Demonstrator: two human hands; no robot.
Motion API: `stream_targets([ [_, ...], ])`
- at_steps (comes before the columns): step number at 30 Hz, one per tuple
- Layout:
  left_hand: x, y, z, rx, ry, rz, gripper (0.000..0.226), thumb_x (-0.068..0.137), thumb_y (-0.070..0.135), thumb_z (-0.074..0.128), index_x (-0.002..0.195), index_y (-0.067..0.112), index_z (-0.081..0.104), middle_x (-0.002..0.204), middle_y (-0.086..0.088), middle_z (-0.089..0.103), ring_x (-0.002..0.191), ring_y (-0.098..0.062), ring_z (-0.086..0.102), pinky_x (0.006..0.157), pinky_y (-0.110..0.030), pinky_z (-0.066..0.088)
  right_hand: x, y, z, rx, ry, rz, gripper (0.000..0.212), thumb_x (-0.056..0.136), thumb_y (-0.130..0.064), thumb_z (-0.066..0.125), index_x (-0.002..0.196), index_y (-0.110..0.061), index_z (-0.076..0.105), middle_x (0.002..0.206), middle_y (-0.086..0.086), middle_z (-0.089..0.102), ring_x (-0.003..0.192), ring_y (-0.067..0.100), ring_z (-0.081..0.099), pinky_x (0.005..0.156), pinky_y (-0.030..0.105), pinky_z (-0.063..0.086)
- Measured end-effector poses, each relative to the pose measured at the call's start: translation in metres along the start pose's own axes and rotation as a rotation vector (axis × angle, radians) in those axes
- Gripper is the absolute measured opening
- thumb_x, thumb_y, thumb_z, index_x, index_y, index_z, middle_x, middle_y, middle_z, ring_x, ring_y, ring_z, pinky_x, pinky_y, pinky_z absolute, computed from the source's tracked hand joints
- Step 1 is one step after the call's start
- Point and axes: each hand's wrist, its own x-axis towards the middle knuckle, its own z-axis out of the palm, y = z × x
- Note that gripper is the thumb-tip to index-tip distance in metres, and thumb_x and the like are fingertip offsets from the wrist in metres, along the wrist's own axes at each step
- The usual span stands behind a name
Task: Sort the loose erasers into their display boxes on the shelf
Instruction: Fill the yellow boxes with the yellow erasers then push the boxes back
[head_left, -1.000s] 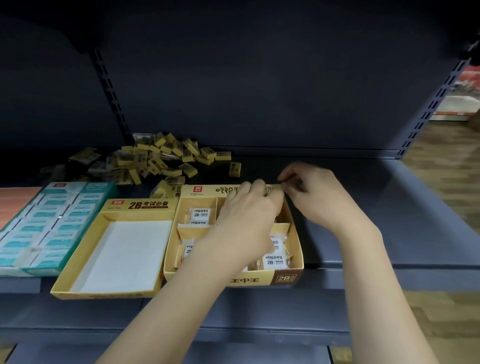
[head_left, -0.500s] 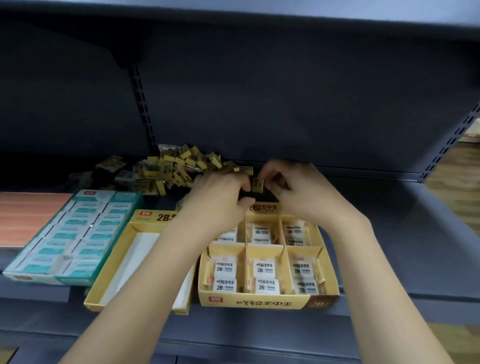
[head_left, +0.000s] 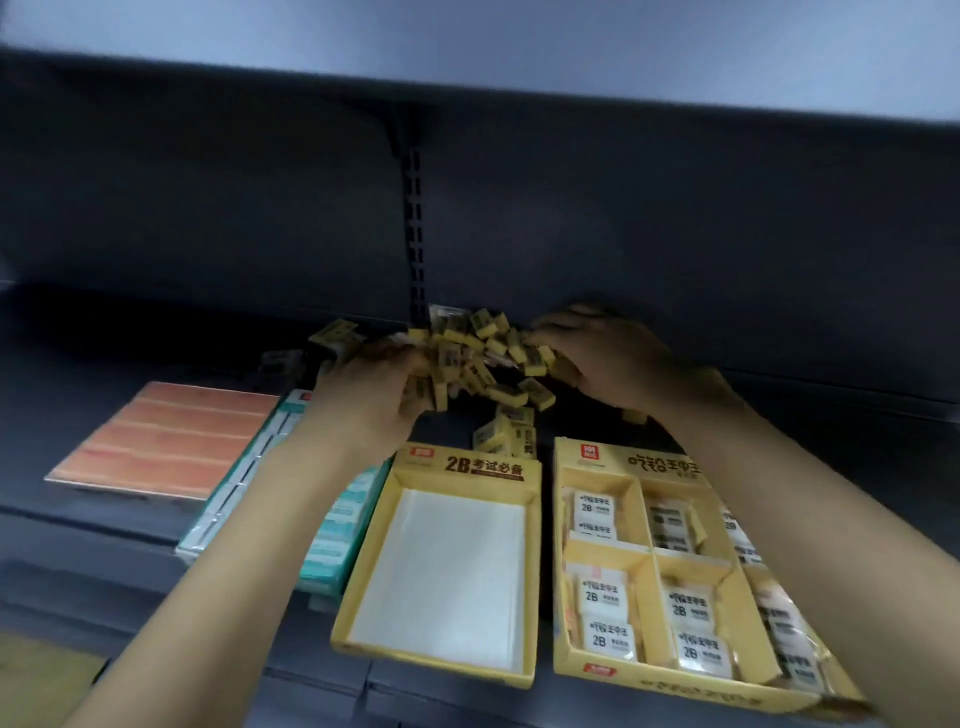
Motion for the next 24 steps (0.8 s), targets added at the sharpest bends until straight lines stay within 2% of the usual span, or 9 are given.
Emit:
stream_targets([
  [3, -0.002, -0.020, -0.002, 0.003, 0.015, -0.033, 0.048, 0.084, 0.043, 0.045, 0.128, 0.024, 0.050, 0.128, -0.007, 0.055, 0.120, -0.033, 0.046, 0.097, -0.044, 0.039, 0.024, -0.001, 0.008, -0.067, -0.035, -0.041, 0.053, 0.093, -0.010, 0.047, 0.142, -0.027, 0.036, 0.151, -0.009, 0.027, 0.137, 0.016, 0.025, 0.105, 0.034, 0.032],
  [7, 0.000, -0.042, -0.003, -0.013, 0.005, -0.083, 0.041, 0.085, 0.031, 0.059, 0.124, 0.023, 0.053, 0.130, -0.006, 0.052, 0.121, -0.031, 0.044, 0.097, -0.039, 0.038, 0.047, -0.006, 0.020, -0.097, -0.038, -0.091, 0.053, 0.093, -0.008, 0.047, 0.141, -0.027, 0.037, 0.149, -0.008, 0.030, 0.133, 0.018, 0.029, 0.102, 0.033, 0.034],
  [11, 0.004, -0.055, -0.003, -0.054, 0.057, -0.120, 0.040, 0.084, 0.027, 0.058, 0.124, 0.022, 0.054, 0.128, -0.006, 0.054, 0.117, -0.032, 0.045, 0.093, -0.037, 0.037, 0.062, -0.011, 0.027, -0.204, -0.002, -0.103, 0.041, 0.094, -0.034, 0.050, 0.134, -0.025, 0.044, 0.141, -0.003, 0.037, 0.128, 0.020, 0.034, 0.101, 0.035, 0.029],
  [13, 0.008, -0.058, -0.003, -0.062, 0.056, -0.131, 0.041, 0.086, 0.027, 0.056, 0.126, 0.024, 0.052, 0.129, -0.004, 0.052, 0.118, -0.032, 0.042, 0.093, -0.036, 0.035, 0.067, -0.014, 0.030, -0.278, 0.015, -0.115, 0.040, 0.089, -0.040, 0.057, 0.124, -0.023, 0.052, 0.131, 0.001, 0.043, 0.122, 0.022, 0.039, 0.096, 0.038, 0.034],
  [16, 0.015, -0.062, -0.005, -0.053, 0.031, -0.128, 0.043, 0.088, 0.030, 0.055, 0.130, 0.025, 0.047, 0.132, -0.002, 0.049, 0.121, -0.029, 0.038, 0.094, -0.035, 0.032, 0.073, -0.017, 0.034, -0.385, 0.101, -0.130, 0.032, 0.067, -0.032, 0.078, 0.092, -0.015, 0.069, 0.103, 0.007, 0.057, 0.096, 0.028, 0.055, 0.075, 0.038, 0.045],
  [18, 0.018, -0.064, -0.006, -0.067, 0.032, -0.126, 0.042, 0.088, 0.031, 0.056, 0.129, 0.025, 0.047, 0.132, -0.002, 0.049, 0.122, -0.028, 0.037, 0.095, -0.036, 0.032, 0.074, -0.018, 0.036, -0.430, 0.118, -0.099, 0.028, 0.059, -0.030, 0.082, 0.080, -0.015, 0.071, 0.092, 0.007, 0.059, 0.085, 0.028, 0.056, 0.068, 0.036, 0.045],
  [21, 0.021, -0.067, -0.006, -0.085, 0.019, -0.123, 0.042, 0.089, 0.032, 0.055, 0.130, 0.026, 0.046, 0.133, -0.002, 0.048, 0.123, -0.028, 0.036, 0.097, -0.037, 0.030, 0.072, -0.022, 0.043, -0.537, 0.142, -0.086, 0.034, 0.059, -0.034, 0.078, 0.088, -0.017, 0.071, 0.095, 0.006, 0.060, 0.084, 0.027, 0.056, 0.072, 0.035, 0.042],
  [24, 0.022, -0.070, -0.006, -0.084, 0.020, -0.117, 0.043, 0.090, 0.033, 0.054, 0.131, 0.027, 0.045, 0.134, -0.001, 0.047, 0.124, -0.028, 0.035, 0.098, -0.037, 0.030, 0.072, -0.019, 0.049, -0.589, 0.212, -0.035, 0.038, 0.063, -0.039, 0.075, 0.093, -0.015, 0.068, 0.095, 0.006, 0.060, 0.083, 0.027, 0.055, 0.074, 0.037, 0.034],
])
